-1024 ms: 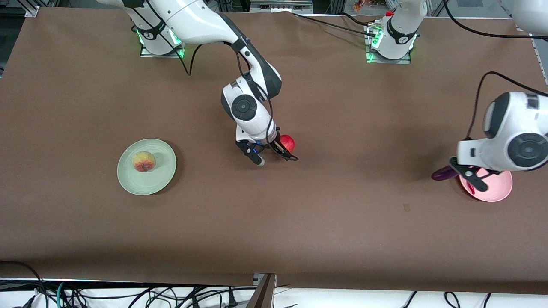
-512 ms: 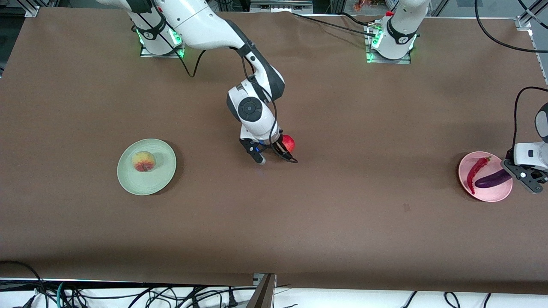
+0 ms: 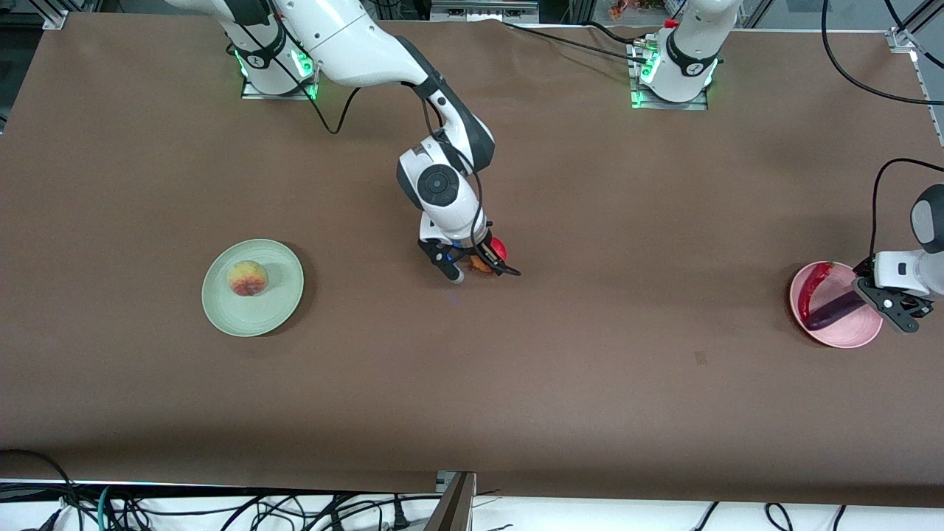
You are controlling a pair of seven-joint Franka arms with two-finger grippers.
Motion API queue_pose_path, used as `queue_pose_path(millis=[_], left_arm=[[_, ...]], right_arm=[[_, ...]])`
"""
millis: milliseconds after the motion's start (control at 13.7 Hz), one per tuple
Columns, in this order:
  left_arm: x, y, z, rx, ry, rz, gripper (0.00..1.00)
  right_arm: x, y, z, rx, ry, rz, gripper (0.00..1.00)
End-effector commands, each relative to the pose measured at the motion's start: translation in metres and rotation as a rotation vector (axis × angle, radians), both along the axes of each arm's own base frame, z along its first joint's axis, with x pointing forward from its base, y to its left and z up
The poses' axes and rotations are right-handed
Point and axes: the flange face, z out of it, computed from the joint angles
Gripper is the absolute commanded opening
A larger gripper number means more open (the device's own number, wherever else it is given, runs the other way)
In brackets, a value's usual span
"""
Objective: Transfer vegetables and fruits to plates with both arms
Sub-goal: 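Carry the pomegranate to the green plate while the left gripper releases the eggplant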
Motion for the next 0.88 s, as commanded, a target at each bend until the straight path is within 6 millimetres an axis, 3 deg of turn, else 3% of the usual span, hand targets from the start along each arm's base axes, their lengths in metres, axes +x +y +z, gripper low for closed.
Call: queue_pose_path(millis=[0,146,220,366,439,585,659,805], left_arm=[[0.017,-0.018,0.062,-0.056,-0.066,0.036,1.00],[0.034,-0.049,0.112,-0.076,-0.041,0.020,1.00],[0.044,-0.075,0.138,-0.091,-0.046,-0.007,1.00],[0.059,-0.126,0.187,-0.113,-0.055,-0.039,1.00],[0.061,-0.149,0.206,-0.115,-0.043,-0.008,1.00],[0.059,-0.191,0.230,-0.159,0.001,0.126,1.00],[0.057,-0.215,0.246,-0.173,-0.002,0.183,1.00],[0.054,-0.265,0.265,-0.146,-0.021,0.285,1.00]], right_arm=[[0.037,-0.052,0.050,-0.024,0.052,0.137,0.05],[0.066,-0.111,0.087,-0.037,0.098,0.250,0.05],[0.078,-0.143,0.102,-0.044,0.124,0.317,0.05],[0.096,-0.216,0.114,-0.081,0.190,0.466,0.05],[0.106,-0.256,0.114,-0.100,0.206,0.527,0.06],[0.113,-0.313,0.100,-0.117,0.215,0.627,0.06],[0.113,-0.335,0.086,-0.124,0.217,0.659,0.06],[0.106,-0.362,0.060,-0.132,0.200,0.683,0.08]])
